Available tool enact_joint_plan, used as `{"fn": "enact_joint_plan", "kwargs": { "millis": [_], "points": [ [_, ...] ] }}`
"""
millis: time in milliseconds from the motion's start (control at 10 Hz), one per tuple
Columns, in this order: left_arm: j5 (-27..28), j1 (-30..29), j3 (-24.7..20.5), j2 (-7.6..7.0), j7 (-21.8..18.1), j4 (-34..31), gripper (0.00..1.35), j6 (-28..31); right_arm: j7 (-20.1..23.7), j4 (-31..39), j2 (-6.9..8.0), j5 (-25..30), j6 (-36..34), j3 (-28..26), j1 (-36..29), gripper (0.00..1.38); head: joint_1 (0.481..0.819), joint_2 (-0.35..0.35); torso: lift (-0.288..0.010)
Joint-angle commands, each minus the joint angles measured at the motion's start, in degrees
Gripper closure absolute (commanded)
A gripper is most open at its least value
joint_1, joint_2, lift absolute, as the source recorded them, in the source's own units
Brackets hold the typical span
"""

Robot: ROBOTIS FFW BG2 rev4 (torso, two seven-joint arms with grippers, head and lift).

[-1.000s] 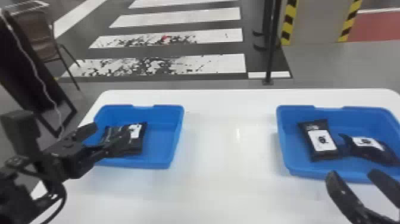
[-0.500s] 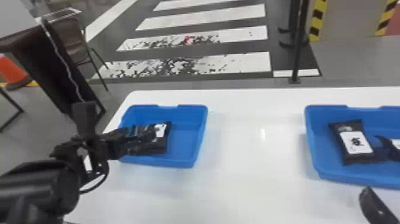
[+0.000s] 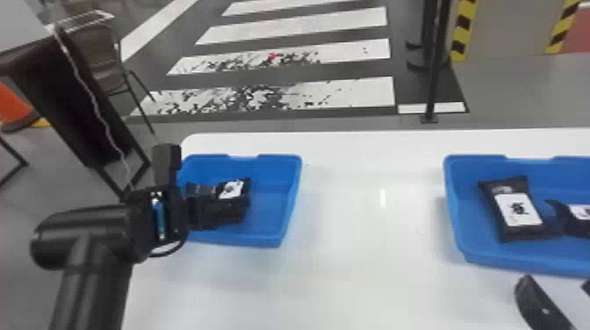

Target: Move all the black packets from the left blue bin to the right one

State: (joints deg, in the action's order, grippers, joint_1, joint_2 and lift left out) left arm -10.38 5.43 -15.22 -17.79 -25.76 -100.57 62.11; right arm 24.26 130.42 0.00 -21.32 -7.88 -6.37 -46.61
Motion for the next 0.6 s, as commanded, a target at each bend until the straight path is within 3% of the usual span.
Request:
{"fn": "enact_joint_plan", "kwargs": {
  "millis": [0,100,200,300,400,500],
  "points": [
    [0.0,1.7,1.9,-0.14,0.0,2.5,0.15,1.3,0.0,-0.3,0.05,-0.3,-0.3,0.1,0.1,0.15,0.695,0.235,-0.185],
    [0.4,2.7,2.3,-0.14,0.0,4.2,0.19,2.2,0.0,-0.3,0.05,-0.5,-0.3,0.1,0.2,0.15,0.695,0.229,-0.185],
    [-0.6,3.2,2.5,-0.05,0.0,5.6,0.33,2.6,0.1,-0.4,0.05,-0.8,-0.4,0.1,0.2,0.15,0.695,0.224,-0.185],
    [1.2,3.9,3.1,-0.23,-0.1,5.9,0.74,4.7,0.2,-1.0,0.05,-1.6,-0.6,0.1,0.3,0.15,0.695,0.221,-0.185],
    [2.3,4.3,4.3,-0.84,-0.5,6.1,0.82,5.2,0.3,-1.0,0.05,-1.6,-0.6,0.2,0.3,0.15,0.695,0.222,-0.185],
    [2.4,4.3,4.4,-0.93,-1.0,6.7,1.0,4.1,0.4,-1.3,0.05,-1.8,-0.6,0.2,0.5,0.15,0.695,0.224,-0.185]
  ]
}}
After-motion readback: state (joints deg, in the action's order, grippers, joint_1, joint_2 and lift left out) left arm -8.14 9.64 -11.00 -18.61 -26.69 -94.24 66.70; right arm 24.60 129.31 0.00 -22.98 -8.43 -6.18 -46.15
